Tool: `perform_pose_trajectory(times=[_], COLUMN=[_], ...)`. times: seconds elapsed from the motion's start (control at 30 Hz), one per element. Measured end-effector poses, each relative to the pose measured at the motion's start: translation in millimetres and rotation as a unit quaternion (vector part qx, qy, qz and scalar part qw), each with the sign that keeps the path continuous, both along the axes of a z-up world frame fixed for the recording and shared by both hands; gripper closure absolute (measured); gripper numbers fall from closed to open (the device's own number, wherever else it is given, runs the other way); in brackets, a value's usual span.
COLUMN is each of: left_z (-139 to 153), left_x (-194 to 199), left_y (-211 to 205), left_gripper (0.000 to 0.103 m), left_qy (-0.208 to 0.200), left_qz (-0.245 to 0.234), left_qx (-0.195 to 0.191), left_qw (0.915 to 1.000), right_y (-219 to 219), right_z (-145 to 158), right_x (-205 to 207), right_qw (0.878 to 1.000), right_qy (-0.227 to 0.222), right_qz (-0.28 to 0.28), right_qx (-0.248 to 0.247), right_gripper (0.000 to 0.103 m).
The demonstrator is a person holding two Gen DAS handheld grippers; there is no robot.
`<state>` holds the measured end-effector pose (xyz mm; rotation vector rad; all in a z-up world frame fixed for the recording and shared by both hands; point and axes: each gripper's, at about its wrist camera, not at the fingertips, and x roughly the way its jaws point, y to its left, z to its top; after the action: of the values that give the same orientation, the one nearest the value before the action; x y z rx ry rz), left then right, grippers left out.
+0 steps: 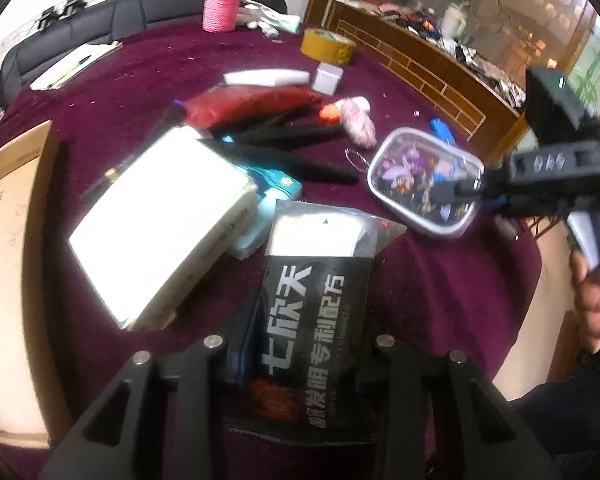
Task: Organize objects
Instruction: 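Grasp the clear pink pencil pouch with the right gripper while the left holds the packet, then carry the packet and pouch to the cardboard box and release both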
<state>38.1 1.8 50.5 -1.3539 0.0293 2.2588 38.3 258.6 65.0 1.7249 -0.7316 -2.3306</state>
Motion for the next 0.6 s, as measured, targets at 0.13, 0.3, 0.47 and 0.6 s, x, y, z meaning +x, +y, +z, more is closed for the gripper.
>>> perform_pose_trajectory(times=[0.13, 0.3, 0.47, 0.6], left_z=[8.8, 16.5, 21.2, 27.4], left_x=[1.0, 5.4, 8.0, 8.6], left_y=[-14.2, -27.4, -38.8, -43.2], left_gripper=[0.069, 0.068, 0.068, 0.068], left_qy=[0.008, 0.016, 0.020, 0.026], left_qz=[0.021, 0.040, 0.051, 0.054], left_qx=[0.014, 0.023, 0.031, 0.041], left_qw=[0.9997, 0.9988, 0.9980, 0.9973], right_y=[-2.0, -3.7, -0.5, -1.5], right_z=[-2.1, -0.1, 0.4, 10.5], right_x=[8.2, -0.2, 6.8, 9.3], right_qw=[0.999, 0.999, 1.000, 1.000], right_qy=[0.004, 0.015, 0.007, 0.017], right_qz=[0.025, 0.019, 0.016, 0.008], right_qx=[0.035, 0.036, 0.025, 0.004], right_gripper=[0.051, 0.065, 0.076, 0.076])
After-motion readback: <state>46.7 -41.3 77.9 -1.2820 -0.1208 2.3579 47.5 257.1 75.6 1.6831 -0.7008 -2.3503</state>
